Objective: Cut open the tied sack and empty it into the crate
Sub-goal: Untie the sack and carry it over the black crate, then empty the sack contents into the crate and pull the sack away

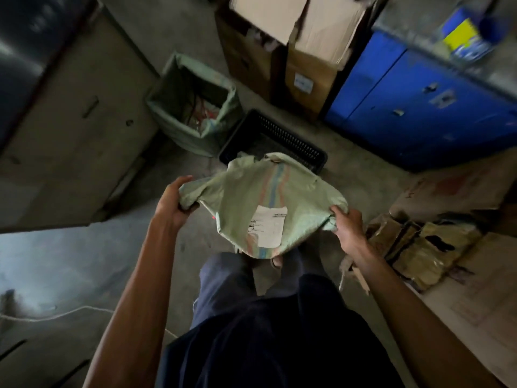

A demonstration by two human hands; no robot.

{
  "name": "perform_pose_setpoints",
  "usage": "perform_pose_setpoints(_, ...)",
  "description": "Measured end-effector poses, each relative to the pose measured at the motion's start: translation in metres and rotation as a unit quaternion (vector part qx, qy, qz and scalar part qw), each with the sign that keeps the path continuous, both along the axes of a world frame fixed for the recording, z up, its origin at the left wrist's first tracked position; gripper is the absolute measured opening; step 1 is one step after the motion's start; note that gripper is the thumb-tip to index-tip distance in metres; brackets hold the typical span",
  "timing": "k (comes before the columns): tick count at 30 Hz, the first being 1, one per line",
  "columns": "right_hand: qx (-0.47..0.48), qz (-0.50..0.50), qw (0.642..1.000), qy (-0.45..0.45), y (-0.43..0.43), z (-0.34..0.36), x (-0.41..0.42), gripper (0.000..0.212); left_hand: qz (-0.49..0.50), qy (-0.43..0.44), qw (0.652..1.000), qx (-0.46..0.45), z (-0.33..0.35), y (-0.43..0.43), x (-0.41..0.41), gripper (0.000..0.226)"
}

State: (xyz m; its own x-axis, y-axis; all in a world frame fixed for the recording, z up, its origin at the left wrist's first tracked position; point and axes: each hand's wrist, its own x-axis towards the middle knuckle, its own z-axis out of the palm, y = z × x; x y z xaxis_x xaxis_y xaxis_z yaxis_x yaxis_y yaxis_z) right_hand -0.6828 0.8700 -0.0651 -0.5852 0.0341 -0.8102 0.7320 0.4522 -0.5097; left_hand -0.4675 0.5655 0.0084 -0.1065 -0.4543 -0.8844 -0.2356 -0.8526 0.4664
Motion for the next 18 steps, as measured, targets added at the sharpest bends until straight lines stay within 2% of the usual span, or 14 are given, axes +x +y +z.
perform_pose_setpoints(6,-0.079,-0.105,0.991,0.004,-0.013,0.045,-0.016,0.024,-0.018,0.078,0.997,0.011,0.019,-0.026,-0.021,0.016)
perform_pose_setpoints(11,-0.133,-0.059,0.989,0.006,-0.032,0.082,-0.025,0.037,-0.035,0.127,0.991,0.035,0.028,-0.058,-0.033,0.016)
perform_pose_setpoints(13,-0.147,-0.048,0.988,0.003,-0.041,0.09,-0.032,0.045,-0.037,0.124,0.991,0.042,0.029,-0.073,-0.037,0.016)
perform_pose_setpoints(16,-0.155,-0.017,0.988,0.012,-0.049,0.096,-0.048,0.044,-0.065,0.11,0.991,0.046,0.025,-0.094,-0.04,0.014)
perform_pose_setpoints(18,-0.13,0.022,0.991,0.023,-0.05,0.098,-0.062,0.054,-0.101,0.081,0.991,0.045,0.033,-0.103,-0.045,0.014)
